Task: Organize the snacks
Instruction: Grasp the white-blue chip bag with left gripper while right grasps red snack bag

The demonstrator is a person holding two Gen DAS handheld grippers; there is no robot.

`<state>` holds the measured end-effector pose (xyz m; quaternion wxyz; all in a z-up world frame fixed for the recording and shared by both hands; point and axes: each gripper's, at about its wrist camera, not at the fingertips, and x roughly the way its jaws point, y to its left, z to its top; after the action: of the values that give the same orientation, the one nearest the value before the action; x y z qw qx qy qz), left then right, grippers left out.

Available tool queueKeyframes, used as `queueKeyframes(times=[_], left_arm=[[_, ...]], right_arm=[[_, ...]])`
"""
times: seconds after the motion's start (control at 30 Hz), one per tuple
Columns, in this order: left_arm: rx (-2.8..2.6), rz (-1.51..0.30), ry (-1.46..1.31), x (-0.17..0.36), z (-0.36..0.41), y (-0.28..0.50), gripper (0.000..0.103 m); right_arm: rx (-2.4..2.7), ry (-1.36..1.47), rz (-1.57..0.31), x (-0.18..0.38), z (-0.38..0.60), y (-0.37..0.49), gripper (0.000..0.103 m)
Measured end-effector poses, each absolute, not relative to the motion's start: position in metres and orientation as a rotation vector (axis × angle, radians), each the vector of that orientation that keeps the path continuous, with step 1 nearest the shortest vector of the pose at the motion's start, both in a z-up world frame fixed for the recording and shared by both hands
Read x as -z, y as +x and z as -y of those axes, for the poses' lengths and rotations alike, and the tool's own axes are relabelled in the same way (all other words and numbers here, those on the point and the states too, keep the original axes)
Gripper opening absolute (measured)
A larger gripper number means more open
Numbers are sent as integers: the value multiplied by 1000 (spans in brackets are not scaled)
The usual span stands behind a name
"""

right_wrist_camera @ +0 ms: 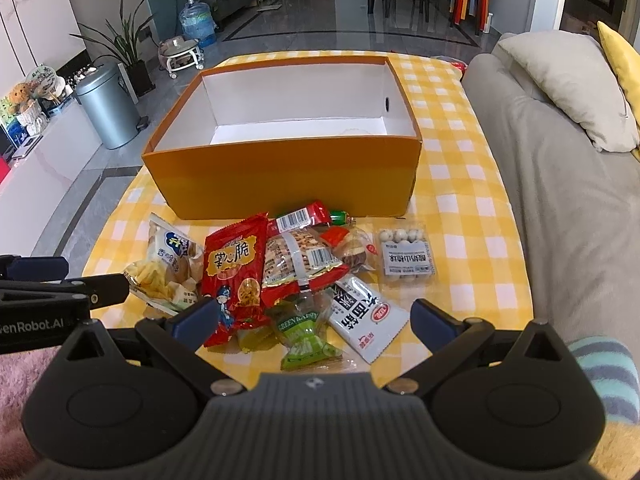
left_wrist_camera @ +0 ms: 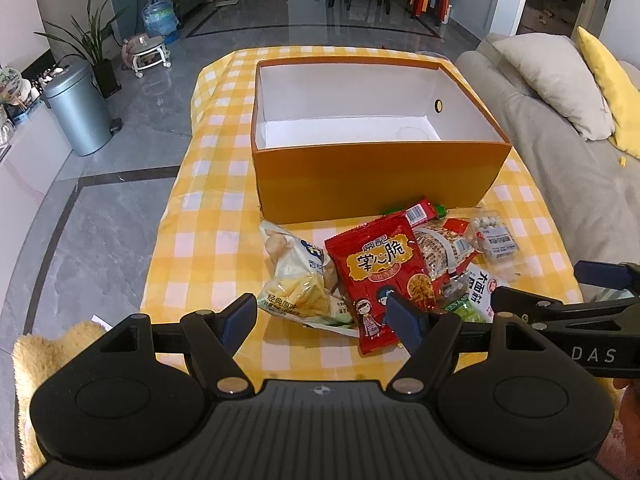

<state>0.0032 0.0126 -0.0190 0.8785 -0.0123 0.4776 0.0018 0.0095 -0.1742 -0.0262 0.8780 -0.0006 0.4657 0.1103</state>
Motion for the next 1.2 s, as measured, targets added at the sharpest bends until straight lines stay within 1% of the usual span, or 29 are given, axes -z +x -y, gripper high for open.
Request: queueKeyframes(times=[0.07,0.1,0.17,0.23,0.37,0.4,0.43,0.5,0.57,0.63,0.67,0.77,0.93,1.2], left_arm=[[14,-993,-40,19,-14,5,86],[22,-991,-46,19,-15,6,86],[36,-988,-53,19,-16,8,86],[51,-990,-57,21,-18,12,83],[66,-1010,-46,28,-24,22,79],[66,-1017,-45,30,-26,25,76],[67,-1024,-46,32,-28,28,76],[75,-1035,-43,38,-31,34,76],[84,-1046,-30,45,-33,40,76],[97,-1062,-29,51,-36,45,76],[103,-1072,-37,55,-38,49,76],[106,-1107,-97,64,-45,58,76],[89,-1159,-79,76,-49,72,76],[88,-1235,-88,94,-54,89,76]], right_arm=[[-243,13,-967,28,175,11,96],[-250,19,-966,30,175,12,91],[-261,32,-972,34,176,15,85],[-268,45,-979,39,176,18,82],[-294,75,-1003,50,175,25,69],[-304,79,-1008,52,173,28,68],[-314,79,-1010,53,171,30,67],[-338,75,-1003,54,166,34,61],[-371,69,-997,55,159,38,60],[-410,57,-998,57,150,42,55],[-430,48,-999,58,145,43,52],[-465,15,-1003,63,133,49,48],[-480,-35,-1020,73,117,58,48],[-485,-157,-1037,87,89,71,63]])
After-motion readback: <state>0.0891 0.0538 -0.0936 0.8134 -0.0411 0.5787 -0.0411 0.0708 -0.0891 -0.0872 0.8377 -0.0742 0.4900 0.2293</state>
